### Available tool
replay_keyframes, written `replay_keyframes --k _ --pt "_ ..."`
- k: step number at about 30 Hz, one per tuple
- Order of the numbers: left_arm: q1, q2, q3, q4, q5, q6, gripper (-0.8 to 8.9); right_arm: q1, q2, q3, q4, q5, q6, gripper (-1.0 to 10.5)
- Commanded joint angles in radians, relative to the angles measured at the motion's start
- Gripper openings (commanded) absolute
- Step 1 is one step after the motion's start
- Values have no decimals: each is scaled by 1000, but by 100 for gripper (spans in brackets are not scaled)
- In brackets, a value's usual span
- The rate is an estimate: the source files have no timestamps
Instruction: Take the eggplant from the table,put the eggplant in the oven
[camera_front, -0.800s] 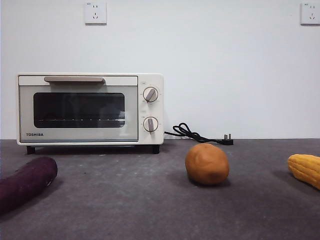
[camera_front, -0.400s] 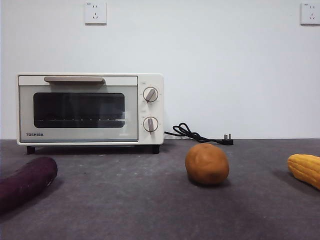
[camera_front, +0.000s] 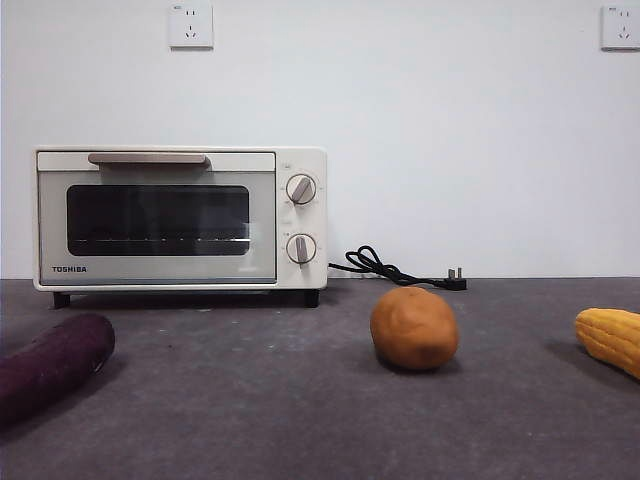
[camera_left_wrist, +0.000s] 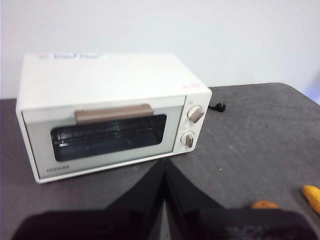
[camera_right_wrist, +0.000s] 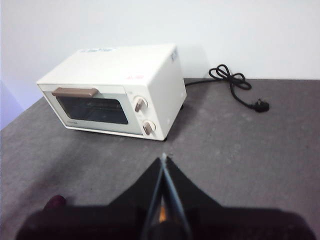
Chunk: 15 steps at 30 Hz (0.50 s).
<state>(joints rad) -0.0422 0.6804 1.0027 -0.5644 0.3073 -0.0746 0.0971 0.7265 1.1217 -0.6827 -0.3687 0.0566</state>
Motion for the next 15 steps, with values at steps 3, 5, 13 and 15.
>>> replay_keyframes --k 3,5,13,15 --pt "-16 65 146 -33 14 31 -6 2 78 146 -49 -51 -42 -8" --pt "-25 92 201 -45 14 31 -6 5 110 203 -67 -85 -42 -8" --pt "-73 188 344 -143 14 44 -5 111 215 382 -190 -97 -61 -8" --pt "-79 197 348 -148 14 60 -6 141 232 407 -216 -97 -62 -8"
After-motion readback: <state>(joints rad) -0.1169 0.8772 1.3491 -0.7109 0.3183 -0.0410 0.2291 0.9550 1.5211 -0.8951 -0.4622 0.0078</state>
